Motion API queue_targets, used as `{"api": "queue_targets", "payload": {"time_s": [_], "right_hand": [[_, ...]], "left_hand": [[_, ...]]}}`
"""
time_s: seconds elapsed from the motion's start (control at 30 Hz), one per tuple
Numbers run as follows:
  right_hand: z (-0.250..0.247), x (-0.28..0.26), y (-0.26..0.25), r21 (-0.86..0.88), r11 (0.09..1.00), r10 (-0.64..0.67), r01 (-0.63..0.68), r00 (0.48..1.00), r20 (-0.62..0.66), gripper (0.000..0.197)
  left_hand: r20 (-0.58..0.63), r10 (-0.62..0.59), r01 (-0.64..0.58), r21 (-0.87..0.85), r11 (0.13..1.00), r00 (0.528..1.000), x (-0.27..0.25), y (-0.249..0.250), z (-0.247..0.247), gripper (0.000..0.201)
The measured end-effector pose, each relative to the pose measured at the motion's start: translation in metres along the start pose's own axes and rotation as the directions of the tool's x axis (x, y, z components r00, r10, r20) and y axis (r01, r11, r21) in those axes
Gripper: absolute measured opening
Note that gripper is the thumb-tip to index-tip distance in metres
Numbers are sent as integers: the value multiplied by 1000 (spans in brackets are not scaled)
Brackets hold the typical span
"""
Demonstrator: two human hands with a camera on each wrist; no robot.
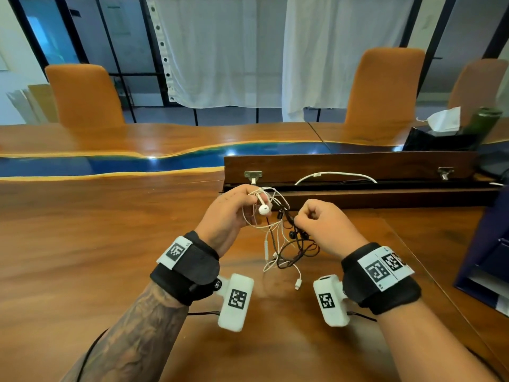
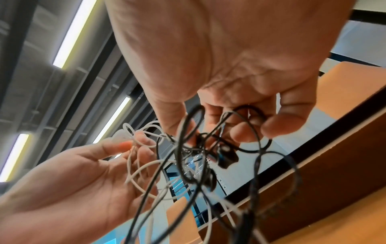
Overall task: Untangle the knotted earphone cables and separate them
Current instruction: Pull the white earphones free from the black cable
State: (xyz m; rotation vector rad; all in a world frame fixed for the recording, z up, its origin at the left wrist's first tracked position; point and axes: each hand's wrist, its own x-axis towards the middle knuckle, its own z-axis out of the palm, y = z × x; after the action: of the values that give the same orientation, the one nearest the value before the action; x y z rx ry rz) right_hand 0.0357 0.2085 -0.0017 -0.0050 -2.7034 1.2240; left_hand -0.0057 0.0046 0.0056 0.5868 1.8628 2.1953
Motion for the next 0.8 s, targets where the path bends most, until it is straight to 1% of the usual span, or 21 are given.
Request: {"api": "queue_targets", "payload": {"time_s": [0.07,0.13,0.23,0.33,0.4,0.43,0.5,0.57,0.63,0.7,0.77,0.8], "right_hand": [[1,-1,-2,-13,1000,-13,13,1000,22,15],[1,-2,-2,0,1000,-22,22,999,36,15],[1,-4,-3,16,999,-53,52,998,32,14],[1,-6,-2,30,995,-94,93,995,22,13],[-1,-7,-2,72,993,-94,91,995,33,7],[-1,-8,-3,117,990,-87,81,995,46,7],[1,-8,-3,199,977,-88,73,994,65,13],[4,-7,-5,246,965,-117,97,991,71,11],[7,-7,-5,268,955,-157,124,982,104,8],[9,-7,-3,234,962,-172,140,977,122,10],[9,-6,0,201,967,-179,157,979,100,12],[9,-5,2,210,965,-181,159,980,86,12]], "left_hand": [[5,-11,11,-17,1000,1000,0,-4,1,18],[6,15,-15,-11,1000,1000,0,-8,1,7],[-14,76,-75,65,995,997,1,-12,-1,3],[-123,88,-67,165,984,988,3,-17,-1,11],[-191,83,-46,192,980,978,5,-21,-5,18],[-205,70,-32,185,982,976,6,-23,-6,18],[-203,41,-13,135,991,978,5,-25,-8,15],[-173,20,-9,65,998,985,5,-25,-8,19],[-142,-6,9,21,1000,990,5,-25,-8,22],[-128,-31,34,27,999,991,5,-26,-8,22],[-113,-55,64,76,995,992,6,-28,-13,24],[-106,-68,79,106,991,992,7,-28,-17,28]]}}
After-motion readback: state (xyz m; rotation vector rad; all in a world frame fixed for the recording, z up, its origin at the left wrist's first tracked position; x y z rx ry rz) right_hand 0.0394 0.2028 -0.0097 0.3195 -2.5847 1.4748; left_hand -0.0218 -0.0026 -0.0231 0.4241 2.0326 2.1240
